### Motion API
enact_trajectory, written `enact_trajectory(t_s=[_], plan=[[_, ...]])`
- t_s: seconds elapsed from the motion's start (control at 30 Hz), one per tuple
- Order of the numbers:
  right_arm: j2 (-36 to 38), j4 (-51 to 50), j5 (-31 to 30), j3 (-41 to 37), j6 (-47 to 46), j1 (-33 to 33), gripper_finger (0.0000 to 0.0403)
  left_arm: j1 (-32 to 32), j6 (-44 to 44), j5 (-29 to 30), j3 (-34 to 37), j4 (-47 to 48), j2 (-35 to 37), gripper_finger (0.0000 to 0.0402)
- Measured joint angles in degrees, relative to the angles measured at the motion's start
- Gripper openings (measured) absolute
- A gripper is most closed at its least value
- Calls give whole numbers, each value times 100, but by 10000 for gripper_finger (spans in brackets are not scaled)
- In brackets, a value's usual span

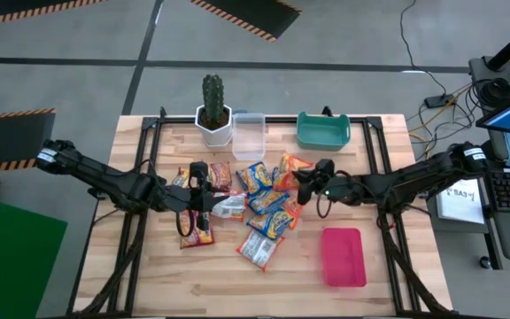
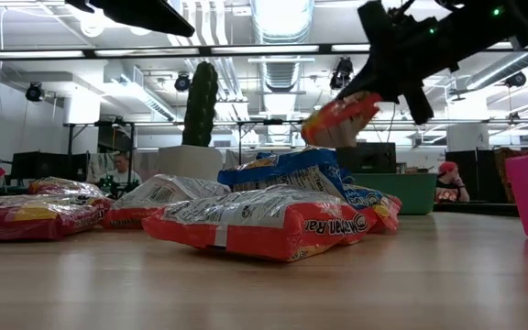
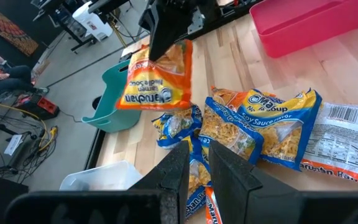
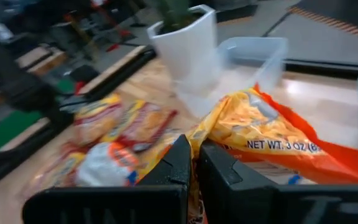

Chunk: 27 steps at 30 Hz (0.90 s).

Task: Sort Maruchan noodles
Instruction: Put the orange noodle pack into the transparent bin

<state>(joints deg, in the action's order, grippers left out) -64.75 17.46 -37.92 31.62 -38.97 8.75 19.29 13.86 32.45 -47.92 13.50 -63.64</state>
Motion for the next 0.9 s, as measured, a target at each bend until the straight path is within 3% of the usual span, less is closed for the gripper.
enact_trajectory(t_s=[0.2,0.4,0.53,0.73,0.9], plan=[[229,127,894,22,248,0,9,0,-1,0,0,-38,-1,45],[400,-254,1980,560,607,-2,9,0,-1,-2,0,-60,-2,45],[319,-1529,2827,1360,703,13,9,0,-1,-2,0,-78,-2,45],[-55,-4282,3970,2861,731,134,9,0,-1,-2,0,-103,-2,45],[-359,-6227,4426,4080,543,328,9,0,-1,-2,0,-112,-2,45]])
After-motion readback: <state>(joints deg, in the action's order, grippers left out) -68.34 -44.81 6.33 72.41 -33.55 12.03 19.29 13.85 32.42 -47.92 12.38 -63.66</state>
